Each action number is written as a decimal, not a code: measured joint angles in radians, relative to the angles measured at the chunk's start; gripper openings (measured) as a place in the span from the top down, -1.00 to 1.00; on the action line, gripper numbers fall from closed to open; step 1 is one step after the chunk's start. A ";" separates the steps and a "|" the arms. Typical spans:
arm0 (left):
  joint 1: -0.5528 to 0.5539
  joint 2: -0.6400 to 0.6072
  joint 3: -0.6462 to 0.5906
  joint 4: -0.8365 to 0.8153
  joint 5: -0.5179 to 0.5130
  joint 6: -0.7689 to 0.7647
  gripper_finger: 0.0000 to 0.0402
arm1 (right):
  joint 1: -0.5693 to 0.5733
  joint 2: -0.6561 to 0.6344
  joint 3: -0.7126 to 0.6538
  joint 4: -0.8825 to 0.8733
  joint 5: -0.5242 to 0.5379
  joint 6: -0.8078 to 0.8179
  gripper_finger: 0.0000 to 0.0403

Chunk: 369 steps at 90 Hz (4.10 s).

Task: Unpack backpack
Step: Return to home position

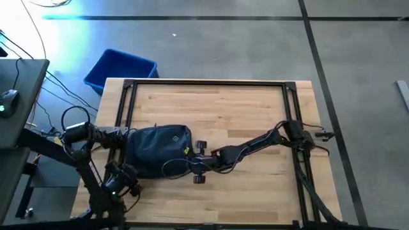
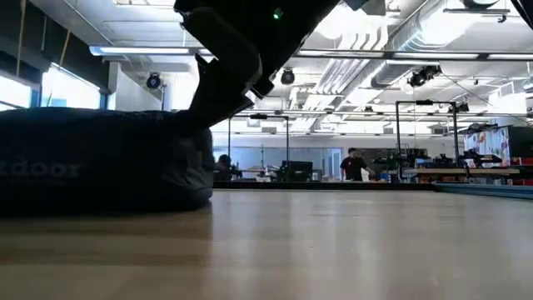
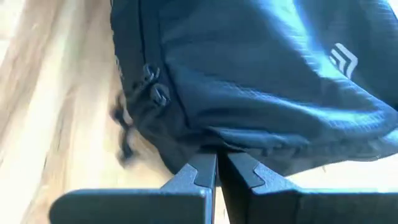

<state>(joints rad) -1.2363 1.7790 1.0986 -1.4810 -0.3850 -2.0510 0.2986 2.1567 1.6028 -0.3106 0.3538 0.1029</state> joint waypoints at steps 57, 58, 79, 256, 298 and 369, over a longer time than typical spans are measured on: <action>-0.007 -0.050 0.226 -0.085 0.026 -0.066 0.06 | 0.001 0.000 0.000 0.149 -0.216 -0.146 0.92; -0.007 -0.050 0.227 -0.087 0.025 -0.058 0.06 | -0.001 0.000 0.000 0.148 -0.216 -0.144 0.91; 0.002 -0.057 0.092 -0.089 -0.043 -0.141 0.08 | -0.011 0.011 0.000 0.168 -0.227 -0.129 0.40; 0.226 -0.406 0.145 -0.014 -0.701 0.250 0.94 | 0.045 -0.707 -0.212 -0.449 -0.050 0.053 0.26; 0.692 -1.064 -0.493 1.180 -0.411 1.296 1.00 | -0.181 -1.705 -1.195 -0.023 -0.242 0.498 0.26; 1.104 -1.239 -1.085 1.892 0.193 1.733 1.00 | -0.266 -1.857 -1.593 0.414 -0.223 0.280 0.26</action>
<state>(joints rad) -0.1318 0.5404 0.0132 0.4112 -0.1924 -0.3183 0.0322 0.2996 0.0101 0.1032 0.1309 0.3832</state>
